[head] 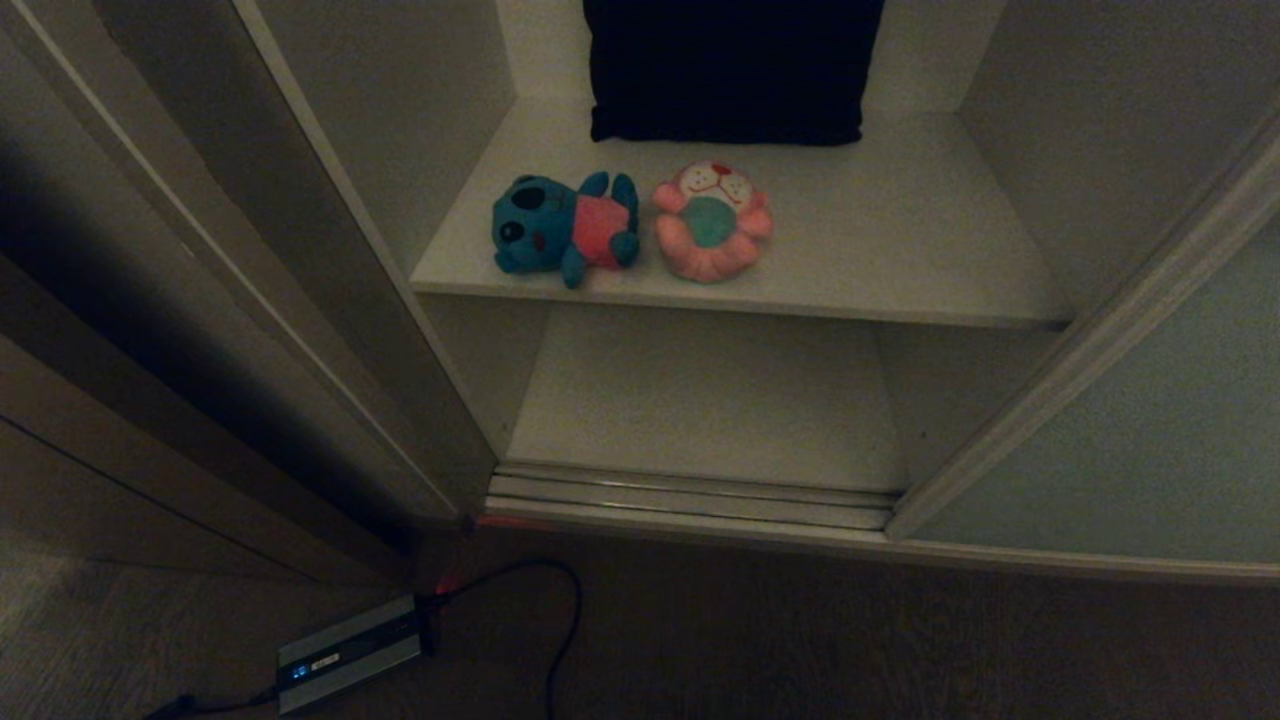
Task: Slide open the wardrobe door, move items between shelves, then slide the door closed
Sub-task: Close the door
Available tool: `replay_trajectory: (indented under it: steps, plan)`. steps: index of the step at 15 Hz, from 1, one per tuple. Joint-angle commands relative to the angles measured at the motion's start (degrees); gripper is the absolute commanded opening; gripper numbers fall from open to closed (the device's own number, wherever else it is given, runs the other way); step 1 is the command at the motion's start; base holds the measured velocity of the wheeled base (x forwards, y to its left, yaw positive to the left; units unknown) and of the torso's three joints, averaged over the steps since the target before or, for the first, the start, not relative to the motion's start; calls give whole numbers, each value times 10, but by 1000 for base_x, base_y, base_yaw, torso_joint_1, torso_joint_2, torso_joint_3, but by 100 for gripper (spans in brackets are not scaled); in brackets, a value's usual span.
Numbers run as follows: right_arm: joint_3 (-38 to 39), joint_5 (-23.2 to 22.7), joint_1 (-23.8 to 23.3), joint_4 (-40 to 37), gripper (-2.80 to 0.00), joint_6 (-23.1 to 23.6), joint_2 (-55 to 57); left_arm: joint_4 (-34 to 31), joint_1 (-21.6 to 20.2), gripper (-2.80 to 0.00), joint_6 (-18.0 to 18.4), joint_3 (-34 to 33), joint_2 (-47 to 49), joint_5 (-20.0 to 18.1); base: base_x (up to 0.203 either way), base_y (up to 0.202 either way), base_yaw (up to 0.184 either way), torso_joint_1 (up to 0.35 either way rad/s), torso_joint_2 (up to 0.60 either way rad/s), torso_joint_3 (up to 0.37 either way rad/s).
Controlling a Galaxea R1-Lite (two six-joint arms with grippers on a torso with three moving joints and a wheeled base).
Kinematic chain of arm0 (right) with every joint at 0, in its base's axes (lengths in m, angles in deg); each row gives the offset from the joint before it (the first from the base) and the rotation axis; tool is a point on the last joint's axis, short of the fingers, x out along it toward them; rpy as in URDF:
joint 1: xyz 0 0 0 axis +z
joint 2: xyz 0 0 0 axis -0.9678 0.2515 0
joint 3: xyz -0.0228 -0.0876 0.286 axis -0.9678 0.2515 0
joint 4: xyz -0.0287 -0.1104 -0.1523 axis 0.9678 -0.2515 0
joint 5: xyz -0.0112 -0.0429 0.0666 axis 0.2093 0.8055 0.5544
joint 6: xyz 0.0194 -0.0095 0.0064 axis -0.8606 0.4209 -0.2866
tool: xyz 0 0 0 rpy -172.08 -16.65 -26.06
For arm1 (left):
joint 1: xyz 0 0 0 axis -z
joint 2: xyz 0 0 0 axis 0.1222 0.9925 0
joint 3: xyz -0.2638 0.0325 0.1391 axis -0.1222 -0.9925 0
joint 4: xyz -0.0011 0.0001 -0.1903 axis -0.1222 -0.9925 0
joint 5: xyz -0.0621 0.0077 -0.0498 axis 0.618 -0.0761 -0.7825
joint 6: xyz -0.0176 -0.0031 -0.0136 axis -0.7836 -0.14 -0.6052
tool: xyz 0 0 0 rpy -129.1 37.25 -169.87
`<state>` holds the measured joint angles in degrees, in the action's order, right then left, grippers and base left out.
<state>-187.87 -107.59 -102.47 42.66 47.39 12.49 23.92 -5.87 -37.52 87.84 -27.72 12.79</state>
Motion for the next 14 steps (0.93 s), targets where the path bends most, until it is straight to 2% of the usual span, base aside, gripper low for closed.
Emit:
replay_trajectory:
  steps: [1,5,9,12,14]
  plan:
    - [0,1,5,9,-280,-1,8,0,0,-280,0,0,1,0,0,0,0,0,0,0]
    - [1,3,10,27,-280,-1,5,0,0,-280,0,0,1,0,0,0,0,0,0,0]
    - [17,6,67,27,-280,0,-21,0,0,-280,0,0,1,0,0,0,0,0,0,0]
    - [26,57,116,29,-280,-1,-26,0,0,-280,0,0,1,0,0,0,0,0,0,0]
    - [32,75,159,29,-280,0,-36,0,0,-280,0,0,1,0,0,0,0,0,0,0]
